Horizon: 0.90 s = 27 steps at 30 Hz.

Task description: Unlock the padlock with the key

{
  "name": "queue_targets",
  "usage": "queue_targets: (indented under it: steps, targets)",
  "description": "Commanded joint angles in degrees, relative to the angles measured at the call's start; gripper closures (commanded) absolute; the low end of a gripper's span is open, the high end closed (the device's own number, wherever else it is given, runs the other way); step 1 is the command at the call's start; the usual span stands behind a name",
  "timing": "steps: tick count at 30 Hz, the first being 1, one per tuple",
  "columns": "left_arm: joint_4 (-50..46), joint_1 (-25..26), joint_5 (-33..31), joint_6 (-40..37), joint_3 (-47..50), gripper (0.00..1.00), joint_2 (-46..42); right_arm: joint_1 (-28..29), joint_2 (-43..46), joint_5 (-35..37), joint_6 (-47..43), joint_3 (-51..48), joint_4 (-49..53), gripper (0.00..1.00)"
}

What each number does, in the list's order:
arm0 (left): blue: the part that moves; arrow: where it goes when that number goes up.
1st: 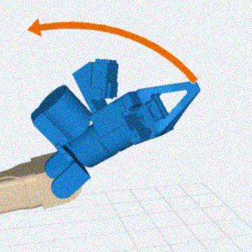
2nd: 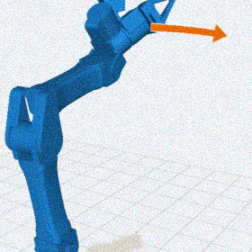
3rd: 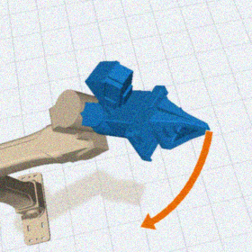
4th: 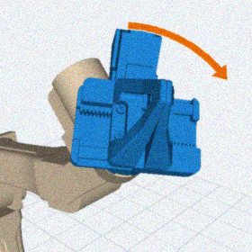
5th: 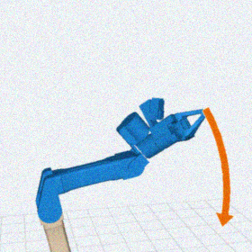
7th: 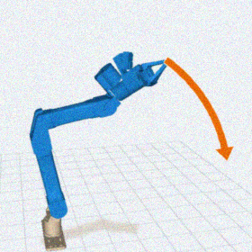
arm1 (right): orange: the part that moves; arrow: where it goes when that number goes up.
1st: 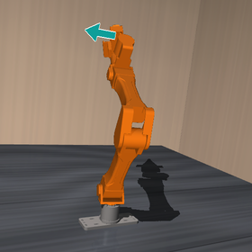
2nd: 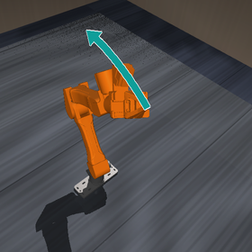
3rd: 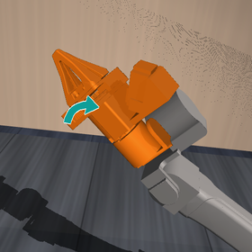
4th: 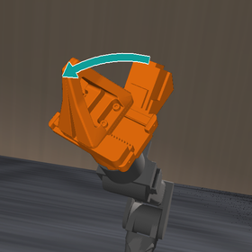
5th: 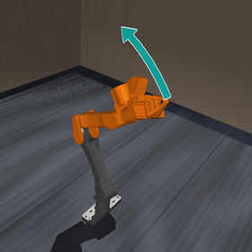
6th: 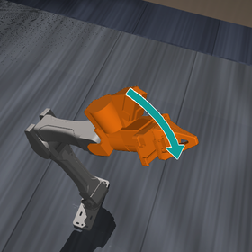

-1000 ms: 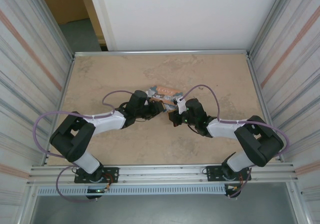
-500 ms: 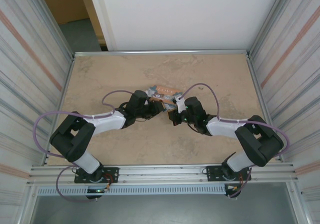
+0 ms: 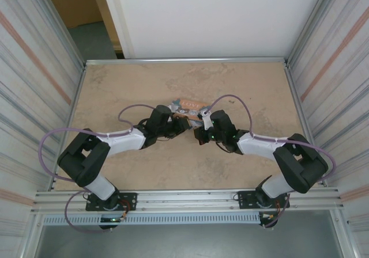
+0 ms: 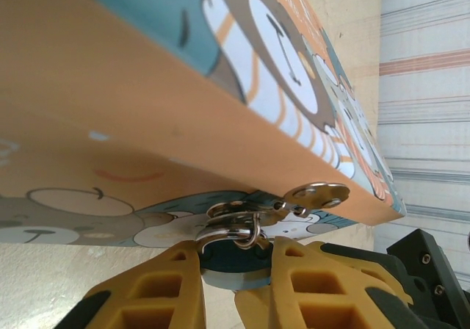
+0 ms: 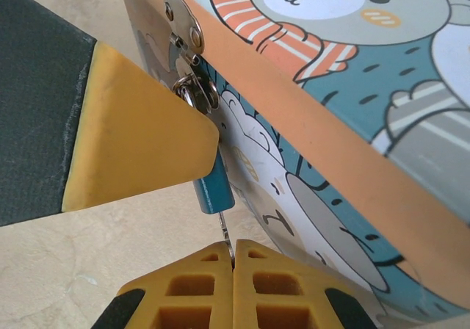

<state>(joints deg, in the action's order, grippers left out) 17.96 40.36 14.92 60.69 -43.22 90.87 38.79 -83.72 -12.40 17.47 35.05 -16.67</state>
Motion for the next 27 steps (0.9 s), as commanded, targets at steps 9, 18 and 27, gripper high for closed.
queue_targets:
  steps: [9, 18, 27]
  targets:
    - [-1.3, 2.4, 3.3, -2.1, 1.3, 0.86, -0.1, 0.5, 4.4, 2.2, 1.1, 3.7, 1.7, 1.0]
    - [-1.1, 2.2, 2.9, -2.1, 1.2, 0.86, -0.2, 1.2, 5.5, 4.0, 0.8, 0.7, 3.0, 1.0]
    - [-0.9, 1.9, 3.1, -2.3, 1.1, 0.86, 0.2, 1.5, 5.8, 4.4, 0.8, -0.7, 3.4, 1.0]
